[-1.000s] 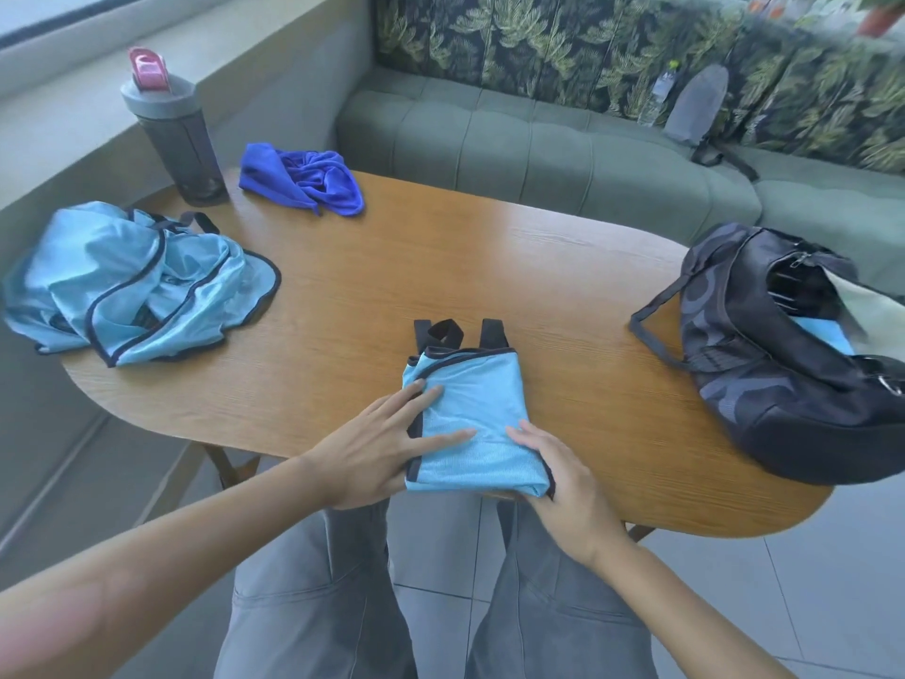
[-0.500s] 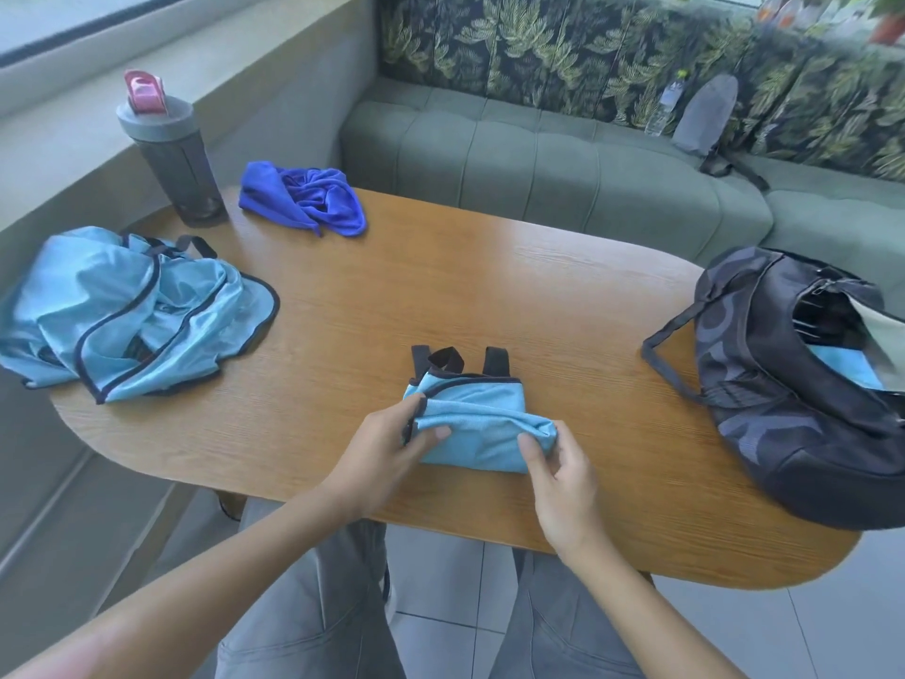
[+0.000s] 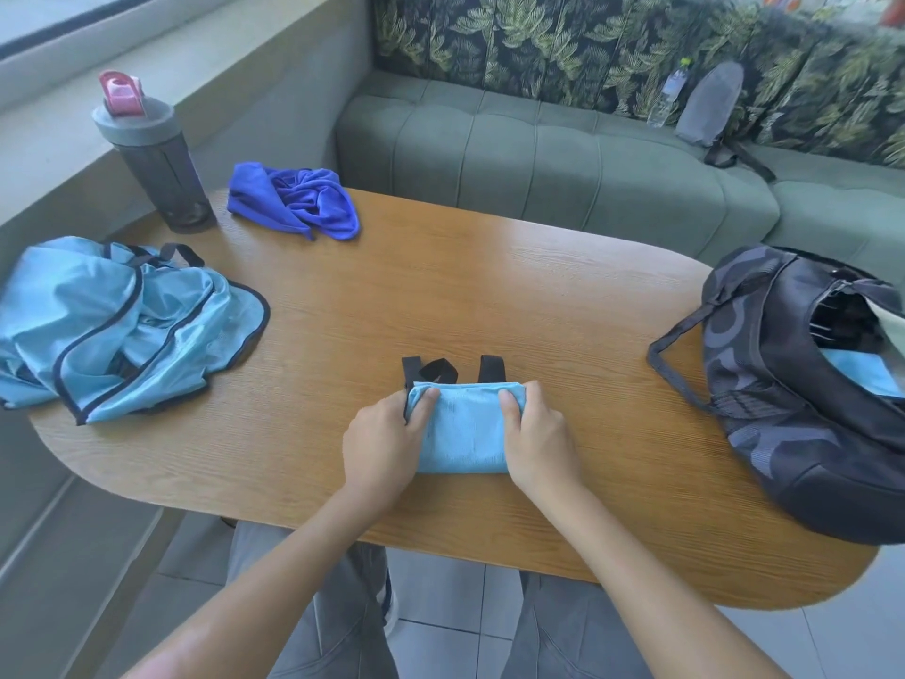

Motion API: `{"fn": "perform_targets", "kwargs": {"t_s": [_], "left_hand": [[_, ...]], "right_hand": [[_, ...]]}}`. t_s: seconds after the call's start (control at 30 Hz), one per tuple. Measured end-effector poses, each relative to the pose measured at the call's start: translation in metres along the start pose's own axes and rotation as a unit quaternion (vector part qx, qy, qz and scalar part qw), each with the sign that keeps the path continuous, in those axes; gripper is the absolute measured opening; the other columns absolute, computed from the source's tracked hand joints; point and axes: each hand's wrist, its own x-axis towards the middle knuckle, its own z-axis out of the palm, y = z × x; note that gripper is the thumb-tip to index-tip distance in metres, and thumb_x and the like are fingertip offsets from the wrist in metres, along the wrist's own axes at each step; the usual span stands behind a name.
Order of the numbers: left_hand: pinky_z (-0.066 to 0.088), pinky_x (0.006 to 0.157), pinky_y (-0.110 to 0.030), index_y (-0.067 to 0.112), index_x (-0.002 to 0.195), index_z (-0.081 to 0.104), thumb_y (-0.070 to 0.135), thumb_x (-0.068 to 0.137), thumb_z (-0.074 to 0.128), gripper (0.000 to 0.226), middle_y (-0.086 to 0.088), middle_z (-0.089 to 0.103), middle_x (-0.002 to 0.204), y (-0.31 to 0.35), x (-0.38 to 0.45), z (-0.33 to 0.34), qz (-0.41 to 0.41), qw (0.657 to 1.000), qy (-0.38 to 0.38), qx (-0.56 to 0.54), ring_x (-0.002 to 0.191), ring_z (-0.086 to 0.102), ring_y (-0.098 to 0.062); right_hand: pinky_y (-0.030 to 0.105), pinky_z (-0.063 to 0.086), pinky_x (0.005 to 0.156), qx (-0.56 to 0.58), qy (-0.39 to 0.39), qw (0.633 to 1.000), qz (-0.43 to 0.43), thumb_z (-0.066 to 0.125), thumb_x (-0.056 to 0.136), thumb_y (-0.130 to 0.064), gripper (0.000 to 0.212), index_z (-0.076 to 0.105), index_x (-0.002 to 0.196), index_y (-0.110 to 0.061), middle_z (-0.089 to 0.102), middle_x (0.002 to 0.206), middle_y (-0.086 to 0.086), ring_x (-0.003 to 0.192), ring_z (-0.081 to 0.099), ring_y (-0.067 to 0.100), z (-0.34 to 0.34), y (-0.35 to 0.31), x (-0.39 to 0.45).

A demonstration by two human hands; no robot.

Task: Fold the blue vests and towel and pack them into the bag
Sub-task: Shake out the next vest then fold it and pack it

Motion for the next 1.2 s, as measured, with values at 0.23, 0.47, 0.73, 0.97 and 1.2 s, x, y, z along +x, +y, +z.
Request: {"fn": "perform_targets", "kwargs": {"t_s": [0.23, 0.47, 0.73, 0.97, 1.2], "left_hand": [[0.029, 0.050, -0.032, 0.010, 0.060, 0.048, 0.065, 0.098, 0.044, 0.067, 0.000, 0.054, 0.057, 0.017, 0.008, -0.001, -0.043, 0.993, 0.011, 0.111, 0.053, 0.050, -0.022], [0.046, 0.084, -0.039, 0.009, 0.105, 0.059, 0.010, 0.087, 0.073, 0.023, -0.008, 0.058, 0.104, -0.001, 0.021, 0.008, 0.306, 0.924, 0.138, 0.182, 0.097, 0.055, -0.030], [0.034, 0.121, -0.037, 0.007, 0.155, 0.040, -0.007, 0.095, 0.055, 0.063, -0.009, 0.042, 0.159, -0.014, 0.055, 0.009, 0.508, 0.828, -0.160, 0.177, 0.151, 0.032, -0.022], [0.014, 0.128, -0.035, 0.017, 0.161, 0.028, 0.001, 0.103, 0.039, 0.061, 0.002, 0.030, 0.166, -0.014, 0.066, 0.008, 0.428, 0.857, -0.211, 0.193, 0.156, 0.015, -0.012], [0.050, 0.087, -0.042, 0.006, 0.116, 0.068, 0.000, 0.087, 0.053, 0.033, -0.009, 0.064, 0.122, 0.004, 0.010, -0.016, 0.511, 0.843, 0.005, 0.169, 0.112, 0.058, -0.033]], "right_hand": [[0.041, 0.046, 0.067, -0.063, 0.007, 0.998, 0.030, 0.023, 0.108, -0.045, 0.042, 0.050, 0.102, -0.013, 0.062, 0.086, 0.011, 0.083, 0.061, 0.037, -0.001, -0.007, 0.006], [0.036, 0.035, 0.064, -0.270, 0.002, 0.963, 0.008, 0.017, 0.109, -0.048, 0.048, 0.051, 0.101, -0.015, 0.070, 0.096, 0.007, 0.090, 0.068, 0.032, -0.006, -0.013, 0.018], [0.047, 0.027, 0.120, -0.218, -0.031, 0.974, -0.052, 0.024, 0.107, -0.048, 0.063, 0.019, 0.159, -0.014, 0.025, 0.162, 0.017, 0.152, 0.016, 0.035, 0.004, 0.013, 0.036], [0.044, 0.005, 0.126, -0.186, -0.079, 0.978, -0.041, 0.012, 0.106, -0.051, 0.067, 0.009, 0.162, -0.015, 0.003, 0.169, 0.014, 0.156, -0.005, 0.029, 0.007, 0.019, 0.036], [0.038, 0.037, 0.102, -0.132, 0.046, 0.990, -0.028, 0.038, 0.096, -0.069, 0.067, 0.056, 0.129, -0.014, 0.060, 0.123, 0.003, 0.119, 0.048, 0.025, -0.007, 0.026, 0.026]]}}
